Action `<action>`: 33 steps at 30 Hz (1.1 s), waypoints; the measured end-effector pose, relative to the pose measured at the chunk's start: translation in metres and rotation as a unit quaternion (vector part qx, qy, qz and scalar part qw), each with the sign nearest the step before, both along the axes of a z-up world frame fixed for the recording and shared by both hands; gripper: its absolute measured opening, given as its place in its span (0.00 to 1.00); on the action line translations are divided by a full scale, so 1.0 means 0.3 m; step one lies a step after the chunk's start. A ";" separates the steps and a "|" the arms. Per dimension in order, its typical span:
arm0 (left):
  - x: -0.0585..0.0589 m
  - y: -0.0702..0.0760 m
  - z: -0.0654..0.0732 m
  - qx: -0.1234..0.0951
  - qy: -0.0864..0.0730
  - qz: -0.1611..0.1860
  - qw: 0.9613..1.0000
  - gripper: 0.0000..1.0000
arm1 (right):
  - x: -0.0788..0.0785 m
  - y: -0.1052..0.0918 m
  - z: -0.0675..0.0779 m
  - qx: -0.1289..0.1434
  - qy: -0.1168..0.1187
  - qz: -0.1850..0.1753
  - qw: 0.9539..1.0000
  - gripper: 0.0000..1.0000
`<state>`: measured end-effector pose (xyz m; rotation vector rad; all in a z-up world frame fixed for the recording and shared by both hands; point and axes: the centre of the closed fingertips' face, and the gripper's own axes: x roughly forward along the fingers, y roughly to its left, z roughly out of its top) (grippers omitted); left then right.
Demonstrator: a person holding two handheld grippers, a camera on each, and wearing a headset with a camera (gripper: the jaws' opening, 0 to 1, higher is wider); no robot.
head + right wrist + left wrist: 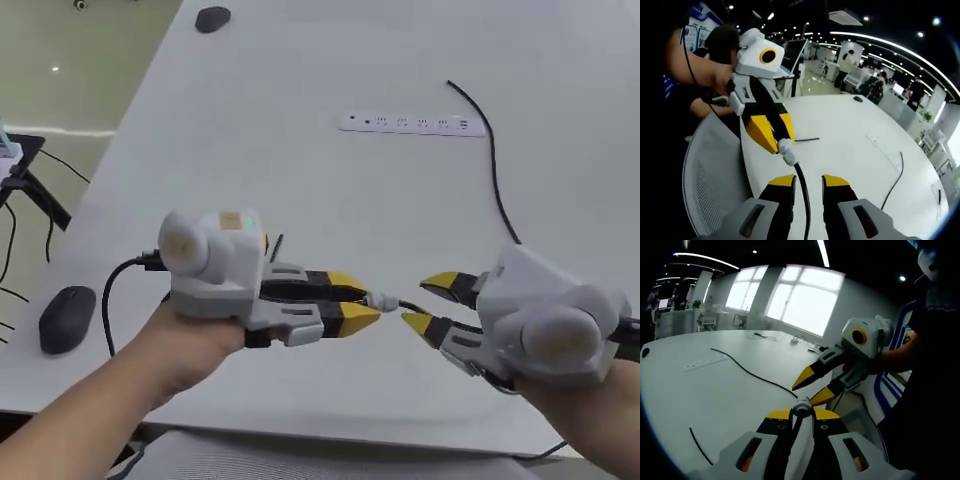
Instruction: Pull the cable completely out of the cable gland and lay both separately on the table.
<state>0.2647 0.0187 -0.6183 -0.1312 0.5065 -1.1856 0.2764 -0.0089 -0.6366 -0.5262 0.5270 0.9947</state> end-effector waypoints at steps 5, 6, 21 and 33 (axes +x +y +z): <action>0.000 0.000 -0.001 0.003 -0.002 0.000 1.000 0.15 | -0.006 0.012 -0.007 0.001 0.005 0.009 1.000 0.10; 0.000 -0.001 -0.002 0.003 -0.002 0.000 1.000 0.15 | -0.009 0.016 -0.005 0.001 0.006 0.011 1.000 0.09; -0.011 -0.013 -0.005 0.002 -0.003 0.003 1.000 0.15 | -0.027 0.022 -0.014 0.009 0.013 0.007 1.000 0.00; -0.019 -0.022 -0.008 0.002 -0.010 0.003 1.000 0.15 | -0.026 -0.014 -0.043 0.036 0.056 -0.031 0.997 0.00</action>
